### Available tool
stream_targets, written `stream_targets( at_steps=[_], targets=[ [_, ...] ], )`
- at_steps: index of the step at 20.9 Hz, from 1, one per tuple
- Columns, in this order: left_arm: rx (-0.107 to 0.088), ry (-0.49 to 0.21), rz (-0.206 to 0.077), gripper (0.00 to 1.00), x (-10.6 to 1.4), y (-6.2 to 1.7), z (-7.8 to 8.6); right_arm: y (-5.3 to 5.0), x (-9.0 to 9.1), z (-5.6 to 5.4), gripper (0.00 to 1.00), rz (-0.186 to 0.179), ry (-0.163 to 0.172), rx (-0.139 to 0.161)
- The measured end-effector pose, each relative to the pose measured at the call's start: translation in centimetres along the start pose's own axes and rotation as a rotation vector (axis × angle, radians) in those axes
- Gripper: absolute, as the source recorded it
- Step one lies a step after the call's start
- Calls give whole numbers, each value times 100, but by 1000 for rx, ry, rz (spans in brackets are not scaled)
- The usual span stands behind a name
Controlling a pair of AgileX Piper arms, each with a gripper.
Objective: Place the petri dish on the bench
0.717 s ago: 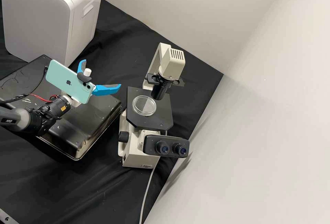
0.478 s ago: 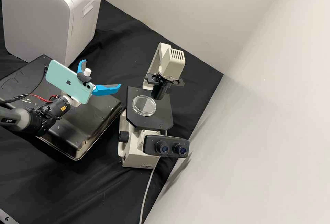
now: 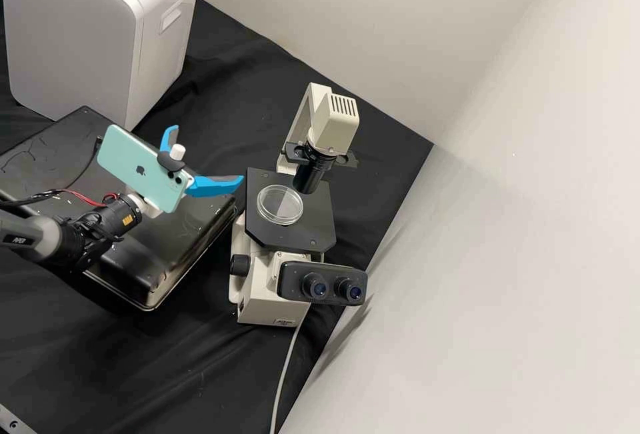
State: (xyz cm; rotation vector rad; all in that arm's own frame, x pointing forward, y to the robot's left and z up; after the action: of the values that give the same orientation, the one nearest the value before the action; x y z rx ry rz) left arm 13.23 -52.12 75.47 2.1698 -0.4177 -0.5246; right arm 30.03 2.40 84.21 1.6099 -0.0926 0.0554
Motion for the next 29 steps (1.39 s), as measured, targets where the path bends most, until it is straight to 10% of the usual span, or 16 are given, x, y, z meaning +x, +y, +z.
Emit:
stream_targets(
  at_steps=[17,29],
  targets=[
    [0,-2,1,100,0,1,4,445,-137,486,100,152,-91,13],
    [-1,-6,2,100,-1,2,10,468,98,716,100,142,-137,29]
  ],
)
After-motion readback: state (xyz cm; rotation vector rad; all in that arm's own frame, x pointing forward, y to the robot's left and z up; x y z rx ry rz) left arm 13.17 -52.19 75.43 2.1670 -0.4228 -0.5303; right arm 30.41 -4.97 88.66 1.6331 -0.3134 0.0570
